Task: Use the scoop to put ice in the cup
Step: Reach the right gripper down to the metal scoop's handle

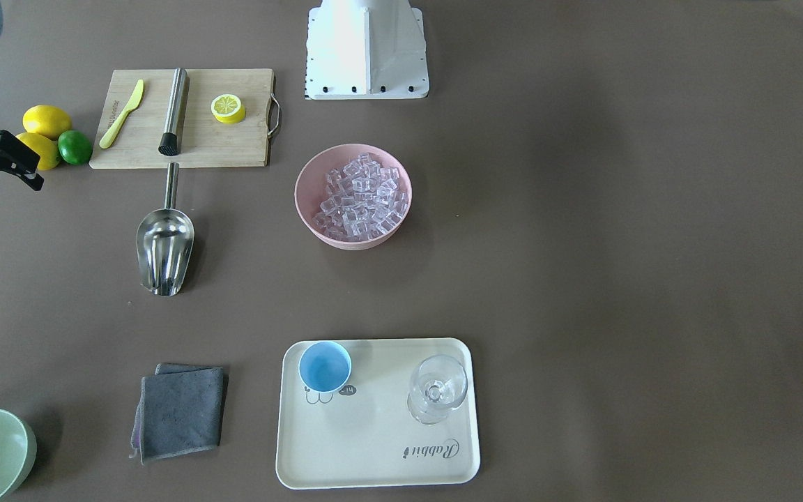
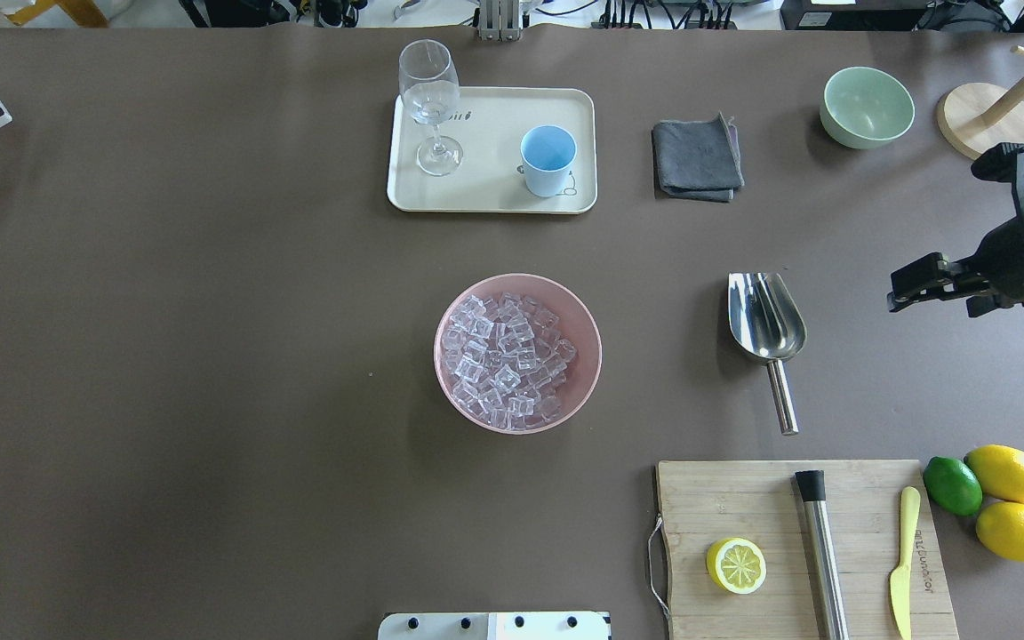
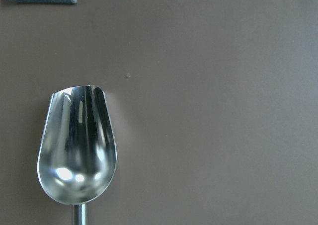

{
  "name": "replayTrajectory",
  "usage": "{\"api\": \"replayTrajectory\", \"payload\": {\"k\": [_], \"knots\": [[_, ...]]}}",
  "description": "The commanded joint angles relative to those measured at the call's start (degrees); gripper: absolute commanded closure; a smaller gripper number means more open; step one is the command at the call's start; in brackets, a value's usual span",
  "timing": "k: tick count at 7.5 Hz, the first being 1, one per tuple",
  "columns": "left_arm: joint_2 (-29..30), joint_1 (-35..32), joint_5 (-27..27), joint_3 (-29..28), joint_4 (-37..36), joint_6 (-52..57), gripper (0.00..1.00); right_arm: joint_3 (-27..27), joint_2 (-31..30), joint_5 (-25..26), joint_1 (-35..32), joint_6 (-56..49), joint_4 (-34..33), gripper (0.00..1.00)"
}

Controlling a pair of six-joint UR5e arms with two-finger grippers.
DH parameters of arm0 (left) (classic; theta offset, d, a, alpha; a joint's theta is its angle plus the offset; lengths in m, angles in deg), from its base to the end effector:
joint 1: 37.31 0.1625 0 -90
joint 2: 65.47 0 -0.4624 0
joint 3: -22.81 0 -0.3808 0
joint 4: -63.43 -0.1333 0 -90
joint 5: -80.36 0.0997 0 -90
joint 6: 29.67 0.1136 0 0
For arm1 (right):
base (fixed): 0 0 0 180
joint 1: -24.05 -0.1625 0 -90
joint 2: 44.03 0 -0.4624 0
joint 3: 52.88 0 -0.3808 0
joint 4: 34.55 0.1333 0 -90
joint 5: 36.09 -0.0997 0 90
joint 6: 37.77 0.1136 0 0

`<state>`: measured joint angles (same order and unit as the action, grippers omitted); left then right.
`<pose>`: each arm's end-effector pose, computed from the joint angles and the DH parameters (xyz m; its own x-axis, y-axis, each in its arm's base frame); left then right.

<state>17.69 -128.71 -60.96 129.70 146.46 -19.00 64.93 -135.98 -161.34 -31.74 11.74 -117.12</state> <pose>-0.0549 -0.4220 0.6207 0.6195 0.2110 -0.7561 -0.0919 0.9761 0.1971 -0.2033 -0.4195 0.4814 0.6803 0.0575 0.7307 -0.0730 0.9973 -0.0105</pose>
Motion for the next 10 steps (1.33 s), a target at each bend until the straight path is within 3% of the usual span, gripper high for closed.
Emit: {"api": "replayTrajectory", "payload": {"k": [1, 3, 6, 8, 10], "knots": [[0.2, 6.0, -0.3, 0.6, 9.1, -0.2, 0.01, 2.4, 1.1, 7.8, 11.6, 10.5, 1.2, 0.01], [1.1, 12.0, -0.3, 0.6, 18.7, 0.2, 0.01, -0.3, 1.2, 12.8, 18.6, 17.2, 6.1, 0.01], [1.7, 20.5, -0.4, 2.2, 36.3, 0.3, 0.01, -3.4, 1.9, 12.8, 22.3, 15.0, 7.6, 0.01], [5.9, 31.2, 0.3, 2.7, 40.0, 0.2, 0.01, -4.7, 2.0, 12.1, 23.6, 15.0, 8.6, 0.00], [9.0, 40.4, 10.2, 3.8, 47.6, 0.3, 0.01, -5.6, 3.6, 12.0, 23.7, 14.0, 8.0, 0.01]]}}
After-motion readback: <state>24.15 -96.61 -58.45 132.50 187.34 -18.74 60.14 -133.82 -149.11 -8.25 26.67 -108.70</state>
